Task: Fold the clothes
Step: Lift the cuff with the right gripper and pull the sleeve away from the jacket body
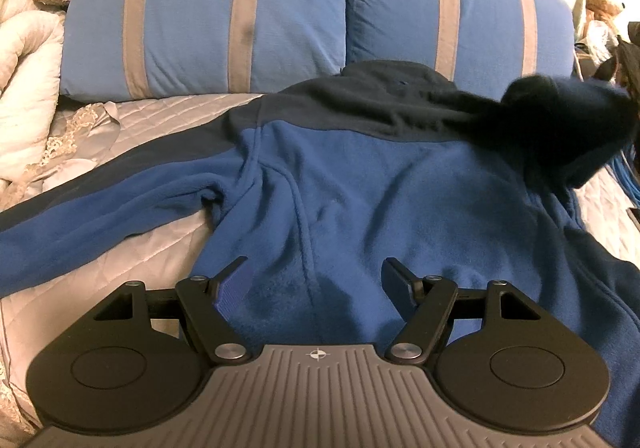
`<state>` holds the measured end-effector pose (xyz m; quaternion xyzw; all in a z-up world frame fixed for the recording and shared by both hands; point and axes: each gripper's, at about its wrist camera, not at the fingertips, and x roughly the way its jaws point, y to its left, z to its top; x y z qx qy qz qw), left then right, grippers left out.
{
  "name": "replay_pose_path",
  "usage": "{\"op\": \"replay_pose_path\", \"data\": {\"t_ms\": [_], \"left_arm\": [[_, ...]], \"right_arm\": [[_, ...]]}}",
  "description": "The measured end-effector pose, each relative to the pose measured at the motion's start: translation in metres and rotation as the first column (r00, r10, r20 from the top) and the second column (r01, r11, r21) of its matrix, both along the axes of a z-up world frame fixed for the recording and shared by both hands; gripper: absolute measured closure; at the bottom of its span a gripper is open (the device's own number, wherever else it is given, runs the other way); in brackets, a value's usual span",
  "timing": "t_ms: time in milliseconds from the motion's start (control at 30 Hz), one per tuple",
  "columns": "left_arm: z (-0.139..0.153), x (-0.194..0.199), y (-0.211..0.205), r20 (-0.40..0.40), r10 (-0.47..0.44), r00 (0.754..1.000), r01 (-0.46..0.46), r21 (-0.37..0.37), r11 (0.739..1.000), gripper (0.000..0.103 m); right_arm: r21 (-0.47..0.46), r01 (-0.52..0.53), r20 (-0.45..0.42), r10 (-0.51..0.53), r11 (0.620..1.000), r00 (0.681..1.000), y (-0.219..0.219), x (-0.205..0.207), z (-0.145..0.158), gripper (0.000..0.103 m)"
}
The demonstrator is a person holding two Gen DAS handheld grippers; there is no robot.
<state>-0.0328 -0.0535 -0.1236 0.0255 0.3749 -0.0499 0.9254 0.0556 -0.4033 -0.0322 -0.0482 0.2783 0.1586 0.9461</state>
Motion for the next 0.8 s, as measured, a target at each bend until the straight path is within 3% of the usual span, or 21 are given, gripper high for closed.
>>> {"op": "replay_pose_path", "data": {"t_ms": [300, 400, 467, 533, 667, 800], "left_arm": [[0.001, -0.003, -0.004, 0.011, 0.001, 1.000, -0.002, 0.032, 0.999, 0.032], [0.001, -0.003, -0.006, 0.014, 0.003, 1.000, -0.003, 0.044, 0.999, 0.032], [0.001, -0.003, -0.007, 0.014, 0.002, 1.000, -0.002, 0.051, 0.999, 0.032], [0.001, -0.002, -0.008, 0.012, 0.000, 1.000, 0.000, 0.055, 0.998, 0.032], [0.000, 0.000, -0.010, 0.007, -0.002, 1.000, 0.002, 0.064, 0.998, 0.032], [0.000, -0.001, -0.010, 0.010, 0.001, 1.000, -0.002, 0.074, 0.997, 0.032]], "right_arm": [[-0.109, -0.131, -0.172, 0.111, 0.985, 0.979, 0.013, -0.056, -0.058, 0.093], [-0.079, -0.139, -0.155, 0.126, 0.987, 0.980, 0.006, -0.064, -0.055, 0.086], [-0.010, -0.106, -0.121, 0.104, 0.994, 0.987, -0.005, -0.063, -0.046, 0.071], [0.080, -0.056, -0.085, 0.062, 0.995, 0.994, -0.018, -0.058, -0.034, 0.045], [0.230, 0.058, -0.079, -0.041, 0.971, 0.996, -0.042, -0.018, -0.025, 0.042], [0.361, 0.162, -0.135, -0.121, 0.918, 0.983, -0.054, 0.034, -0.036, 0.043]]}}
